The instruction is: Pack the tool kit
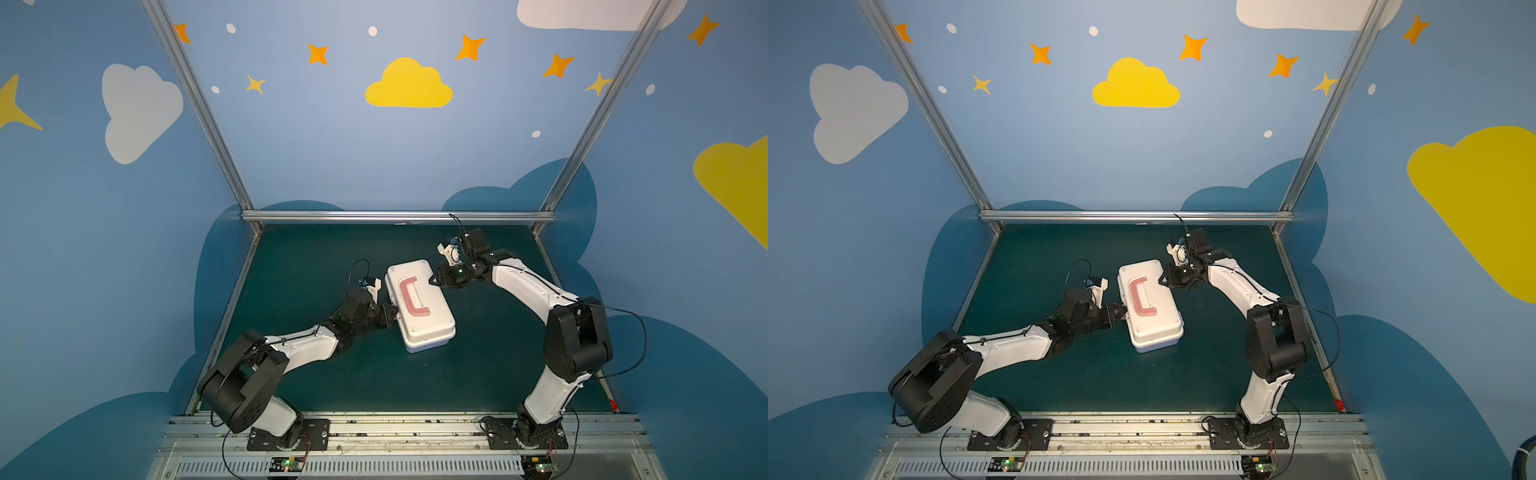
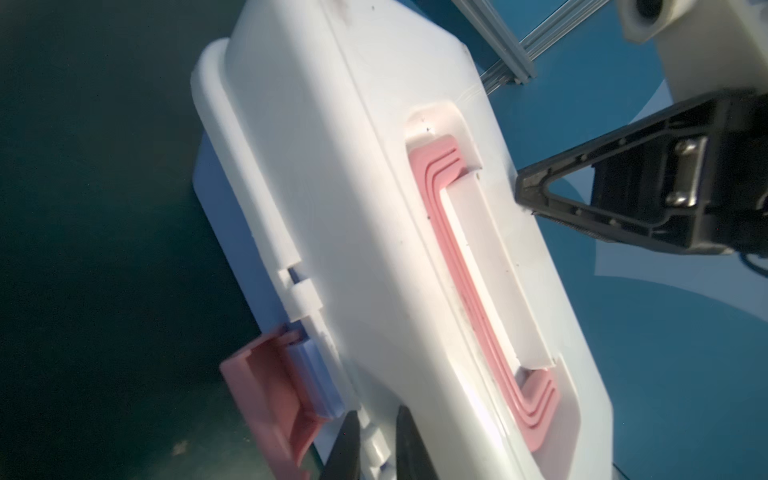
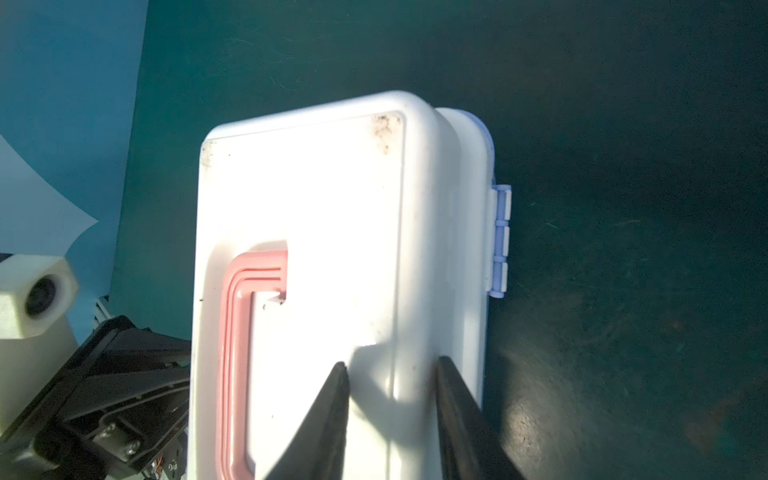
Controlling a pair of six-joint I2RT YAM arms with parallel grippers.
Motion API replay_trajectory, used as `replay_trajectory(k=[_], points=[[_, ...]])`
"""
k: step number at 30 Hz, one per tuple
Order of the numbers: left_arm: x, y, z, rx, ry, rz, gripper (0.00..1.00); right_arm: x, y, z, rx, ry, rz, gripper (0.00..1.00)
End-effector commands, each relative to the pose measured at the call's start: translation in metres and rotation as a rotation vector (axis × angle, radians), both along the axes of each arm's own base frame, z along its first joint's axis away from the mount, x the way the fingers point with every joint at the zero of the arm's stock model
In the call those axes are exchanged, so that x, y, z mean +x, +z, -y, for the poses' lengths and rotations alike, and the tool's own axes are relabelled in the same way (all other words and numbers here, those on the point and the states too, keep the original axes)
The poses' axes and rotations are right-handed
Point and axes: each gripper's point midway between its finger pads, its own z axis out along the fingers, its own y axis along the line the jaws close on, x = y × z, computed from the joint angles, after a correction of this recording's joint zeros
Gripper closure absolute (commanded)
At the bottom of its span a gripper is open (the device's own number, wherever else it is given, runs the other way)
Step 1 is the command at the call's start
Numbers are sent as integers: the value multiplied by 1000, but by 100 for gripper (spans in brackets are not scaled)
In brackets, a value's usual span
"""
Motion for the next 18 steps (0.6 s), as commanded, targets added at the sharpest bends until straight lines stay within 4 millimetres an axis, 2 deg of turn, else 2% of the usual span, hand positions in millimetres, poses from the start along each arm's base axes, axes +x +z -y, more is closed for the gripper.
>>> replay_trajectory(k=[1,5,10,14,18], points=[[8,13,-20,110,74,33,77,-48,-28,-20,3,103,-185,66],[8,0,-48,213,160,-12,75,-48,-27,-21,6,105,-181,66],[7,-27,-66,239,218,-80,78,-48,-28,-21,7,106,-184,66],[9,-38,-59,231,188,-107,81,-49,-27,-20,3,109,-182,66],[9,-35,-36,171,92,-96,82,-48,-28,-18,0,104,-181,66]])
